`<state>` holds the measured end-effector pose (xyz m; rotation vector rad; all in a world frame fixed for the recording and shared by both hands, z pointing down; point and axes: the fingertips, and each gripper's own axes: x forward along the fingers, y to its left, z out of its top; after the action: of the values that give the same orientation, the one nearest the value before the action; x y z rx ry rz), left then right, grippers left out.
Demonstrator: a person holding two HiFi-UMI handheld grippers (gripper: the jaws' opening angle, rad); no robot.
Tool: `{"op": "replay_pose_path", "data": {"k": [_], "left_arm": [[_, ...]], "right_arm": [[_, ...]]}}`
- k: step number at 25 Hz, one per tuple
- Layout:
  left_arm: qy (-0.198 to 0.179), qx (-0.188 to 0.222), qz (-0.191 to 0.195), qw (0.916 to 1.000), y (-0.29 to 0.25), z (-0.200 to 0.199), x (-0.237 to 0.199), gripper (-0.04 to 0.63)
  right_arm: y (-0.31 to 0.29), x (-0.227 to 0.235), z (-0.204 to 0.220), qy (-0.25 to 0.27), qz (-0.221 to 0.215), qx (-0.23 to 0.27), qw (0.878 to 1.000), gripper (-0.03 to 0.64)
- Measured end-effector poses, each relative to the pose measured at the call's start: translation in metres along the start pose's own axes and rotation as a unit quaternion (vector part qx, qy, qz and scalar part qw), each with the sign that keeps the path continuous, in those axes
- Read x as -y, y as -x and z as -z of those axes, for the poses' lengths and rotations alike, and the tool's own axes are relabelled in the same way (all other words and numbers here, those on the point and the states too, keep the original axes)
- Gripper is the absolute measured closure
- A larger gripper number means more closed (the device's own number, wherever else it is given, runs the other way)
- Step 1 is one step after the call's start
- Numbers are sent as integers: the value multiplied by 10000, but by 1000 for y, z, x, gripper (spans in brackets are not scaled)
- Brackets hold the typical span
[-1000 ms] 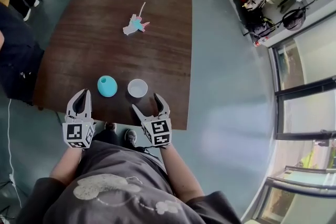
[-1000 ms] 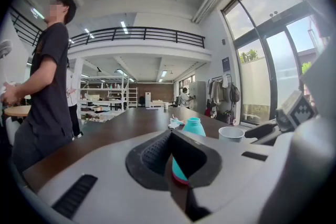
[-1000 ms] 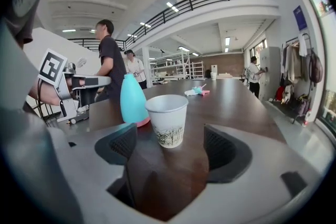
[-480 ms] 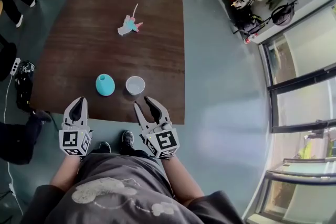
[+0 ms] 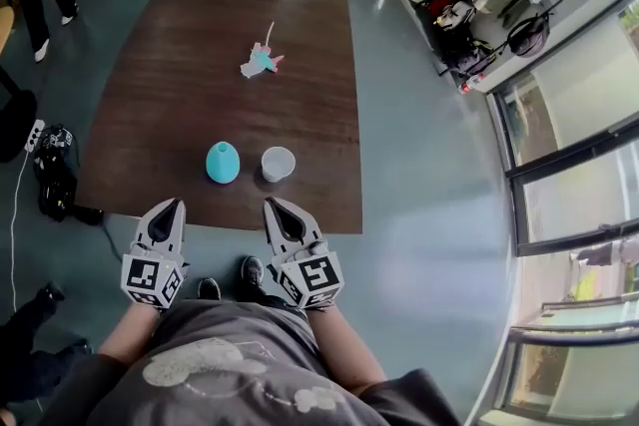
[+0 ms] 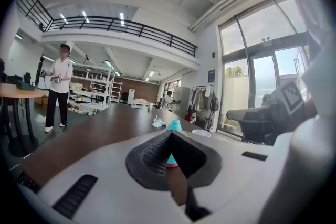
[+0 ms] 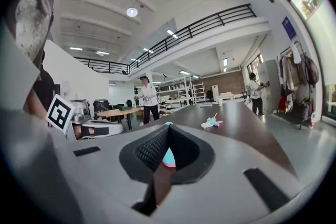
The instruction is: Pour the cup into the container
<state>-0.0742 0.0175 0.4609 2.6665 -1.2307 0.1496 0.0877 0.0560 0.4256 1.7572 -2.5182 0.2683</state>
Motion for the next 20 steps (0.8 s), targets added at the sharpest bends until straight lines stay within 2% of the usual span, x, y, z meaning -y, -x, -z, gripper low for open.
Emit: {"op": "replay_pose_path", "data": {"k": [4,8,20], "left_arm": [[-43,-18,235,9997,-2,0,9,588],[-59,-85,453,9989,-5,1,14,588],[35,-152,715,9973,-8,1,7,588]], "right_arm": [[2,-5,3,168,159,-98,9997,629],[4,-4,7,90,379,-184,9991,629],[5,-20,14,73,633,-364,9973,629]]}}
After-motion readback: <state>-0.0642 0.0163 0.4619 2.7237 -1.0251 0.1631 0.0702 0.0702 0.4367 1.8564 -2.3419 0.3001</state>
